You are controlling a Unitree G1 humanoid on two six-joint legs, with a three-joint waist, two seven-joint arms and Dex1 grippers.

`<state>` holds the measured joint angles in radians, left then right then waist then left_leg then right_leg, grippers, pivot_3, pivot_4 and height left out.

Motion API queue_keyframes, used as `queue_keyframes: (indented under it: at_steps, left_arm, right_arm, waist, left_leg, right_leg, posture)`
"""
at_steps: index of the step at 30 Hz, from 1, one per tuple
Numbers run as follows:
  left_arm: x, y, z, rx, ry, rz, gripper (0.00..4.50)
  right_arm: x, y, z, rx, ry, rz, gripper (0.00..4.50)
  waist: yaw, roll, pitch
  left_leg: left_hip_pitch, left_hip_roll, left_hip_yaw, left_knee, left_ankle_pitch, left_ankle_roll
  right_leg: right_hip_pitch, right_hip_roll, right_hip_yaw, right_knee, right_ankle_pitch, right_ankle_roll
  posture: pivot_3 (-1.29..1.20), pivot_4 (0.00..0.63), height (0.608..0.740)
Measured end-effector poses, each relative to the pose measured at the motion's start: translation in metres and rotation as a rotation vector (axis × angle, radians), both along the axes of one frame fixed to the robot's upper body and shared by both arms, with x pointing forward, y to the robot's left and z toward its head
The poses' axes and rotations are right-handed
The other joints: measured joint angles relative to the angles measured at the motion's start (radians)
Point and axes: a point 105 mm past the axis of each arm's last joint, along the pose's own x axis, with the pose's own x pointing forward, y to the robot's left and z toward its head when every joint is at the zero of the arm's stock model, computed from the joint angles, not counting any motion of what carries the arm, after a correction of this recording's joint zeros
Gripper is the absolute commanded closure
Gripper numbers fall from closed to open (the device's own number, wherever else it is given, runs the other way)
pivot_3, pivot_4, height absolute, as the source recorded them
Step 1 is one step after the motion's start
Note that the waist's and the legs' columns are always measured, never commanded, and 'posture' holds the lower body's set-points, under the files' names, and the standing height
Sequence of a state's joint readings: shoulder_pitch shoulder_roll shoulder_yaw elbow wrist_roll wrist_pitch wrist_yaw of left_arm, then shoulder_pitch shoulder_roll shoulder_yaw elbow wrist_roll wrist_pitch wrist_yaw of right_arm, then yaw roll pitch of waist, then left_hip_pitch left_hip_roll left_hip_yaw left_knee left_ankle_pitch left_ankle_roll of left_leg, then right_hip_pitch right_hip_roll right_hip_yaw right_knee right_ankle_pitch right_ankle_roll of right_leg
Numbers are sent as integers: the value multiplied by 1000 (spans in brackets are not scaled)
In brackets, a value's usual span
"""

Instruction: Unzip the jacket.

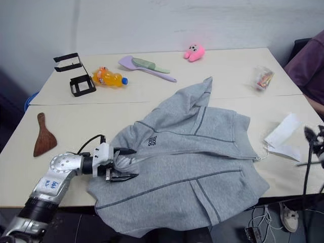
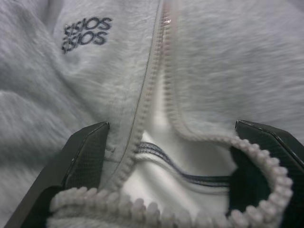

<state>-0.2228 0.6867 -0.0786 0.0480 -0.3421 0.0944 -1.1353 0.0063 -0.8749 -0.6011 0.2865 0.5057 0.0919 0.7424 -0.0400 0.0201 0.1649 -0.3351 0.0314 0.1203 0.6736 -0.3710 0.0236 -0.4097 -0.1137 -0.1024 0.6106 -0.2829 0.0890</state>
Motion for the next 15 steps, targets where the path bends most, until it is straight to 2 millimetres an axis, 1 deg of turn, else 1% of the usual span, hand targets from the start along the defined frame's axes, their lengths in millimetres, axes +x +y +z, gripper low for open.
queue_keyframes:
  at_steps: [1,3,4,6,8,10,11,12,13,15]
  left_arm:
    - [-1,3,4,-11,27,11,0]
    - [-4,9,12,-39,58,24,0]
    - [-7,15,19,-53,75,31,0]
    - [-12,34,26,-23,92,52,0]
    - [-17,49,30,25,74,56,0]
    - [-23,59,28,56,52,55,0]
    - [-27,64,25,69,43,61,0]
    - [-30,68,20,79,46,72,0]
    - [-33,73,15,93,45,86,0]
    - [-41,81,9,120,31,110,0]
  right_arm:
    - [-9,12,0,-16,24,101,1105]
    - [-26,26,-2,-76,73,238,430]
    - [-36,36,-2,-144,100,328,108]
    - [-47,53,-1,-214,102,452,39]
    - [-57,78,-2,-225,78,564,39]
    - [-69,108,-15,-239,105,713,39]
    - [-77,124,-27,-237,135,794,39]
    - [-83,134,-34,-232,144,849,39]
    - [-87,141,-39,-225,150,882,39]
    - [-89,146,-43,-241,130,907,39]
  waist:
    - [4,-2,1]
    - [11,-4,3]
    - [13,-6,4]
    - [13,-10,6]
    - [12,-11,7]
    - [14,-11,7]
    - [15,-11,7]
    - [16,-12,7]
    - [17,-12,7]
    - [17,-13,8]
  left_leg:
    - [0,0,0,1,0,0]
    - [-1,-1,-1,2,0,1]
    - [0,-1,-1,2,-1,1]
    - [0,-1,-1,2,-1,-1]
    - [0,0,-2,1,-2,-2]
    - [0,0,-2,0,-2,-3]
    - [-1,0,-2,-1,-3,-3]
    - [-1,0,-2,-1,-3,-3]
    - [-1,-1,-2,-1,-3,-3]
    - [-1,-1,-2,0,-4,-2]
  right_leg:
    - [0,0,0,-2,0,0]
    - [1,-1,0,-2,0,0]
    - [1,-1,0,-2,0,0]
    - [0,-1,-1,-1,0,0]
    - [0,-1,-1,-1,0,-1]
    - [-1,-1,-1,-2,-1,-1]
    - [-2,-1,-1,-2,-1,-1]
    - [-2,-1,-1,-2,-1,-2]
    - [-2,-2,-1,-3,-1,-2]
    - [-2,-2,-1,-3,-1,-2]
  posture:
    - [0,150,740]
    - [0,150,740]
    - [0,150,740]
    - [0,150,740]
    - [0,150,740]
    - [0,150,740]
    - [0,150,740]
    - [0,150,740]
    - [0,150,740]
    - [0,150,740]
